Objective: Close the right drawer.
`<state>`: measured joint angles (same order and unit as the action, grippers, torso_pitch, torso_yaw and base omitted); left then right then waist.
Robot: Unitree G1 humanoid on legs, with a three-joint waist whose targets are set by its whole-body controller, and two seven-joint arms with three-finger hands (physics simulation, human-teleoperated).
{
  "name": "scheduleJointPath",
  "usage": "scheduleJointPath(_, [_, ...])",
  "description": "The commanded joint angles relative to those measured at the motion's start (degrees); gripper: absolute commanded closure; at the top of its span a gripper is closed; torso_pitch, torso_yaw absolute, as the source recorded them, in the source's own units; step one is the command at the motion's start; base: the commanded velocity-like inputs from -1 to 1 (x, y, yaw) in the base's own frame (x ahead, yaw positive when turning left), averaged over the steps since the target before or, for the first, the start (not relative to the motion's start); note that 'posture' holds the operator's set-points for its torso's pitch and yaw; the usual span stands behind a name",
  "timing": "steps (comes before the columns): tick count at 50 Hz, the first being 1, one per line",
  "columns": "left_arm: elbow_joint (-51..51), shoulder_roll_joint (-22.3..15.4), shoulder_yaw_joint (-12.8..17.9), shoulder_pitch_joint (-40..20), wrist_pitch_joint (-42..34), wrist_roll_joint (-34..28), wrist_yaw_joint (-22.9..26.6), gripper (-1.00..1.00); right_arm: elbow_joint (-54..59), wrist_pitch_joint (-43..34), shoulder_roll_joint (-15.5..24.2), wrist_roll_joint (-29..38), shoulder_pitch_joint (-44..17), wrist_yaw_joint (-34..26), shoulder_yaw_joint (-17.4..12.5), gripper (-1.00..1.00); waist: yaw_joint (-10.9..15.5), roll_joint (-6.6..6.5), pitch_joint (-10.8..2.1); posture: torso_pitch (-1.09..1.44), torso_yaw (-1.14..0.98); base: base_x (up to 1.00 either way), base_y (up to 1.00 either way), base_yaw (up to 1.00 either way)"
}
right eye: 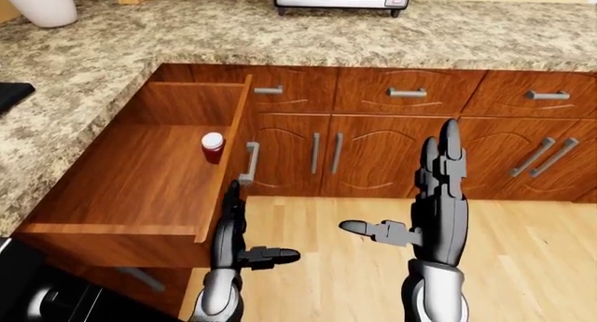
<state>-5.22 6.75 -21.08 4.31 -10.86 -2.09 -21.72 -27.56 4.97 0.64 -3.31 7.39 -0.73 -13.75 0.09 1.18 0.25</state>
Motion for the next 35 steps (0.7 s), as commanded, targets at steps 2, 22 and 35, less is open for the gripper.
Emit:
scheduleJointPath(2, [-1.95,0.55,-0.64,-0.91,1.32,-1.14,-0.96,-1.0,-2.15,1.72,0.33,-0.03,-0.77,0.03,-0.07,-1.0,-0.02,0.24,-0.82,0.0,0.0,0.0,0.0,0.0])
scheduleJointPath(22, [1.41,2.12,3.68,-3.2,0.98,2.9,-4.08,-1.0,-1.29,1.91,0.54,0.03,-1.16,0.02,0.18,-1.0,-0.18,0.34,-0.71,0.0,0.0,0.0,0.0,0.0])
scheduleJointPath(35, [3.95,2.82,6.52,-4.89,-1.11,4.05,-7.73,-1.0,-1.05,2.18,0.47,0.12,-1.0,0.09,0.41,-1.0,-0.34,0.32,-0.78,0.0,0.0,0.0,0.0,0.0])
